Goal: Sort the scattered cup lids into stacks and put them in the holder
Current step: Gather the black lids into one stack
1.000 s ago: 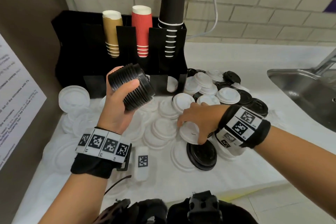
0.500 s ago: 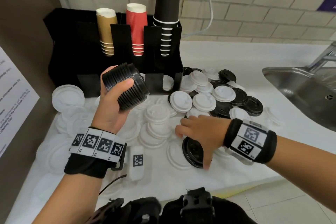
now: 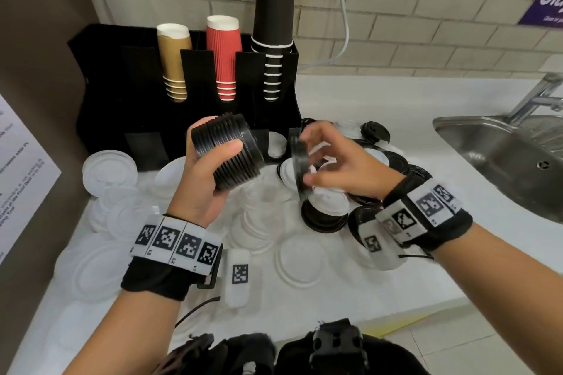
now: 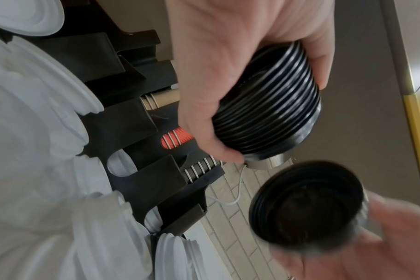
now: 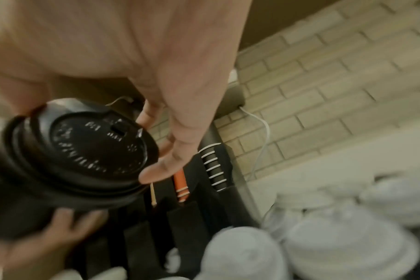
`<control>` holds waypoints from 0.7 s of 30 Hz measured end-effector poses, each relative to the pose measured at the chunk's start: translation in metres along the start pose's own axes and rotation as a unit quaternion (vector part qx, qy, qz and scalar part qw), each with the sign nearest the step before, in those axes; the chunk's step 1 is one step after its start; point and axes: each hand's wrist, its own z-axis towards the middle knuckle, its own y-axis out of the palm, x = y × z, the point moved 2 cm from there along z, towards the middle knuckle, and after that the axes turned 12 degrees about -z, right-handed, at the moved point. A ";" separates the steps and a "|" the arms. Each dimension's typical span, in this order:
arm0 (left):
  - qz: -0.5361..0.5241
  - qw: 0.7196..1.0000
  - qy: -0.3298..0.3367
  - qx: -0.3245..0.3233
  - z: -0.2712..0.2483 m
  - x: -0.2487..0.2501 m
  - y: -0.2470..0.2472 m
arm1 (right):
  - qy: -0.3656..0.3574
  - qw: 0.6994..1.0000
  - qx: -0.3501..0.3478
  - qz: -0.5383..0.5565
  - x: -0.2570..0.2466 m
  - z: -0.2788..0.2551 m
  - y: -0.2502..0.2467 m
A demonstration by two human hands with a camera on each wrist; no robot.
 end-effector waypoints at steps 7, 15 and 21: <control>0.022 1.000 0.001 -0.010 0.000 -0.002 0.007 | -0.025 0.988 0.082 0.130 -0.025 0.021 0.025; 0.016 0.999 -0.034 -0.035 -0.004 -0.003 0.000 | -0.045 0.992 0.033 0.113 -0.034 0.035 0.025; -0.028 0.998 -0.048 -0.003 -0.007 -0.010 0.002 | -0.041 0.993 0.041 0.107 -0.036 0.038 0.029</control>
